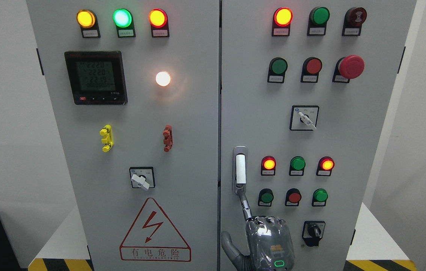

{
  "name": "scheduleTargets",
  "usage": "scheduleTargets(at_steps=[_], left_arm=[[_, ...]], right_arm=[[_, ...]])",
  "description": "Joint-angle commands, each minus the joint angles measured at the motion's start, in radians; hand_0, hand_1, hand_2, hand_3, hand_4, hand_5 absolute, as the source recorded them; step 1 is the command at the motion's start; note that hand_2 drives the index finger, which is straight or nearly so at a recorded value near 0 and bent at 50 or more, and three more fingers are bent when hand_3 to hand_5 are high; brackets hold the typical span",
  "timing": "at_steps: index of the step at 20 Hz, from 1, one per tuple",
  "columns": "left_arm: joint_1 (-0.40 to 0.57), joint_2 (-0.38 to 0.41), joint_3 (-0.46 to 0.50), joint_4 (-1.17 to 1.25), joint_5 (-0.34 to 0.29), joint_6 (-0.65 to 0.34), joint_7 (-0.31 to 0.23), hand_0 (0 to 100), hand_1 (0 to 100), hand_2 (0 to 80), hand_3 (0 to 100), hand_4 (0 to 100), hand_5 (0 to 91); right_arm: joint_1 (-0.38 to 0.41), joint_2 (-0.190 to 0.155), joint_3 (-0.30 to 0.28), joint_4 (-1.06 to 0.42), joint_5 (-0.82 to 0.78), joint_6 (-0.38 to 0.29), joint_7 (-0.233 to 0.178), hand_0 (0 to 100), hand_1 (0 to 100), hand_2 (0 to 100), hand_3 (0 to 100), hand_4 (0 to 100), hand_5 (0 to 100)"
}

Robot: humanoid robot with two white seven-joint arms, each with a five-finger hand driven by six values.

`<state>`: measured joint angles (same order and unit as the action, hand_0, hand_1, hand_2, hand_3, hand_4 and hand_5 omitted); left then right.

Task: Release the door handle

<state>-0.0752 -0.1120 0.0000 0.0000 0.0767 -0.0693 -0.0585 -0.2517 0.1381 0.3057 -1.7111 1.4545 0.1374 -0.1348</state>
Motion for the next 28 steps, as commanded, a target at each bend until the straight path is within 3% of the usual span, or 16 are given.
scheduleTargets(at_steps=[1,9,12,14,17,21,25,28], left_arm=[[0.000,0.000,-0.021,-0.020,0.000,0.000,0.000,0,0,2.2,9,1,0.0],[0.000,0.000,-0.021,-0.020,0.000,0.000,0.000,0,0,2.3,9,1,0.0],[0.000,0.000,-0.021,-0.020,0.000,0.000,0.000,0,0,2.3,9,1,0.0],[0.000,0.000,-0.021,-0.020,0.000,0.000,0.000,0,0,2.3,9,1,0.0],[0.000,0.000,-0.021,-0.020,0.000,0.000,0.000,0,0,2.2,9,1,0.0],[0.000,0.000,-0.021,-0.020,0.000,0.000,0.000,0,0,2.2,9,1,0.0],[0.000,0.000,-0.021,-0.020,0.000,0.000,0.000,0,0,2.2,9,1,0.0],[0.000,0.000,-0.021,-0.020,0.000,0.000,0.000,0,0,2.1,9,1,0.0]], right_arm=[[-0.001,0.000,0.003,-0.051,0.001,-0.001,0.003,41,28,8,100,98,95],[0.003,0.000,0.003,-0.065,0.001,-0.004,0.003,41,28,8,100,99,95],[0.005,0.000,0.003,-0.070,0.000,-0.007,0.000,41,28,18,100,99,95],[0.008,0.002,0.001,-0.081,-0.002,-0.005,-0.003,41,29,33,100,92,94],[0.012,0.000,-0.007,-0.099,-0.003,-0.007,0.001,43,30,50,100,90,93],[0.023,0.002,-0.011,-0.133,-0.003,0.001,0.006,44,33,55,100,90,93],[0.016,0.003,-0.026,-0.140,-0.002,0.004,0.012,27,39,67,100,89,92],[-0.007,0.003,-0.039,-0.140,0.000,0.005,0.043,18,39,75,100,97,91]])
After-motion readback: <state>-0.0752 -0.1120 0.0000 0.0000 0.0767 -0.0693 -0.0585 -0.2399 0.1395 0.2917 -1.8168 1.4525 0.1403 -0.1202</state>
